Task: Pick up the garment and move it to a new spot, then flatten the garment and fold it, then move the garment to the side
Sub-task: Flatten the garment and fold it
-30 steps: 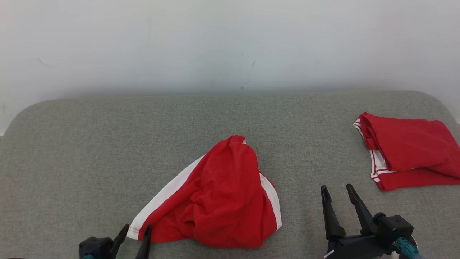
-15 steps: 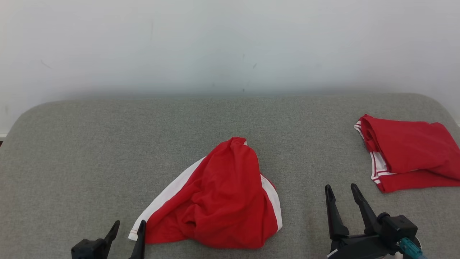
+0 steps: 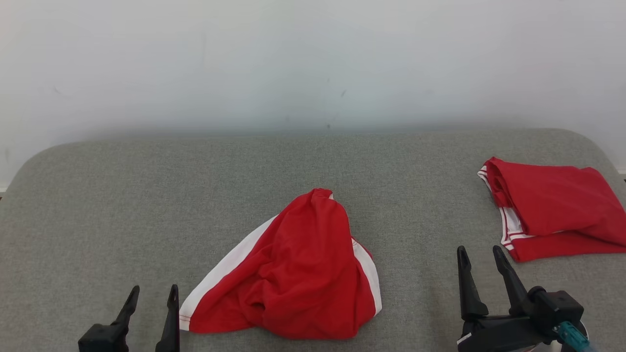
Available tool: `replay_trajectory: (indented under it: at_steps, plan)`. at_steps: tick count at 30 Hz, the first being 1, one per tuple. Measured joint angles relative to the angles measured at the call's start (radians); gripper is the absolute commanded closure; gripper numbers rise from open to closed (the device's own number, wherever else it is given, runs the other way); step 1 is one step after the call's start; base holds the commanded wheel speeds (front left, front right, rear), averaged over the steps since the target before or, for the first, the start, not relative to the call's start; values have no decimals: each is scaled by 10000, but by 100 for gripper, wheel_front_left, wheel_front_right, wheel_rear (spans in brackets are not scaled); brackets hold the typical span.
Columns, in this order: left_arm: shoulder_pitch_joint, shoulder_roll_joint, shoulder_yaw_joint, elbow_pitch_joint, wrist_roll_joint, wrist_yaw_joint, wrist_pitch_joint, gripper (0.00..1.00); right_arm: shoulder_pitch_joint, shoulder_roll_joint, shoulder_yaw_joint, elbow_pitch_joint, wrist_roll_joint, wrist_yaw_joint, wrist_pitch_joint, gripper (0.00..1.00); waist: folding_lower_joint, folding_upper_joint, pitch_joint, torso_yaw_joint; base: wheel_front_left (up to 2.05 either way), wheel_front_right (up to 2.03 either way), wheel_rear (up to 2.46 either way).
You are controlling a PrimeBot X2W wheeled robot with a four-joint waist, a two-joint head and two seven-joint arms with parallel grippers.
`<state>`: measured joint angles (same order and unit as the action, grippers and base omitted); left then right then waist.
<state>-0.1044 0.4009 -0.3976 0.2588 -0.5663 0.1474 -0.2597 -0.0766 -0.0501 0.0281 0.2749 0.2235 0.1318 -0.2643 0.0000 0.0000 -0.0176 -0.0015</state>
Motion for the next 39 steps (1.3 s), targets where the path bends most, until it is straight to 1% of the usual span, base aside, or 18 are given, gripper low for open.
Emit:
replay_trajectory:
  at_steps: [5,7,13,17,22,28,39]
  plan:
    - [387,-31,393,-341,424,130,-2,0,115,4,-372,-107,-100,0,-2,0,0,0,-76,-67,0,0,0]
    - [500,73,548,-380,715,140,-2,0,184,0,-562,-169,-138,0,0,0,-1,0,-97,-88,0,0,0]
    - [987,77,1007,-1060,1269,437,-19,0,453,0,-1055,-424,-190,0,-2,0,0,0,-160,-32,0,0,0]
    - [1386,71,1340,-1530,1459,552,-27,0,755,0,-1156,-629,-253,0,0,0,0,0,-190,58,0,0,0]
    - [1819,8,1703,-1985,1574,554,-27,0,1016,2,-1315,-732,-291,0,0,0,0,0,-200,139,0,0,0]
    - [1929,-161,1994,-2142,1670,453,-27,0,1034,-2,-1214,-738,-259,0,0,0,0,0,-216,192,0,0,0]
    - [1993,-510,2127,-1802,1967,-146,-27,0,1019,2,-869,-512,-171,0,0,0,0,0,-285,208,0,0,0]
